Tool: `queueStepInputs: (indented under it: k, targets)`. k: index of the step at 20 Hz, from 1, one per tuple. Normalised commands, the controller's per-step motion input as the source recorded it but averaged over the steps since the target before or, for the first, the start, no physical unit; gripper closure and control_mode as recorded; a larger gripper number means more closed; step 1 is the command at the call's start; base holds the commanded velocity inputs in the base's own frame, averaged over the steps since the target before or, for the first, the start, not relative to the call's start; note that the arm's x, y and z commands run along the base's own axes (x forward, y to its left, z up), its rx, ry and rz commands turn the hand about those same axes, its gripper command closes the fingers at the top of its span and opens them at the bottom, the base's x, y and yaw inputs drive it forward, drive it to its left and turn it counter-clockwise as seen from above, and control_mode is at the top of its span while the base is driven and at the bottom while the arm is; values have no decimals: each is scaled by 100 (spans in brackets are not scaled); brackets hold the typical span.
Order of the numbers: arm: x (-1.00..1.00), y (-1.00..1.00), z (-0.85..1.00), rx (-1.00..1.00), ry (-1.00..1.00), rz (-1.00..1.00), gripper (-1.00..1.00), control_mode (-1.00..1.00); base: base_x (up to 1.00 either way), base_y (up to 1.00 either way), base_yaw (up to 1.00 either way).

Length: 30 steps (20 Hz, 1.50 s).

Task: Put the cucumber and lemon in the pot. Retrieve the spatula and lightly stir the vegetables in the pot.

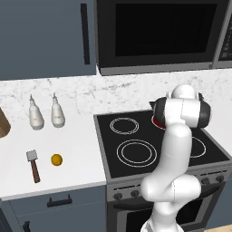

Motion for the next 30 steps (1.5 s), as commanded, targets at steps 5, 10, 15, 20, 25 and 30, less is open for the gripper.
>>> queueStepInputs:
  k: [5,10,15,20,25,30]
  targets:
    - [-40,0,22,0,-9,-1,-100,-100,0,0,0]
    - [-99,0,7,-2,-18,-1,-100,-100,0,0,0]
    - [-100,0,31,-2,-21,-1,-100,-100,0,0,0]
    - [-100,14,98,0,-2,-2,-100,-100,0,0,0]
    - [-90,49,100,0,36,0,-100,-100,0,0,0]
    - [-72,60,100,0,52,0,-100,-100,0,0,0]
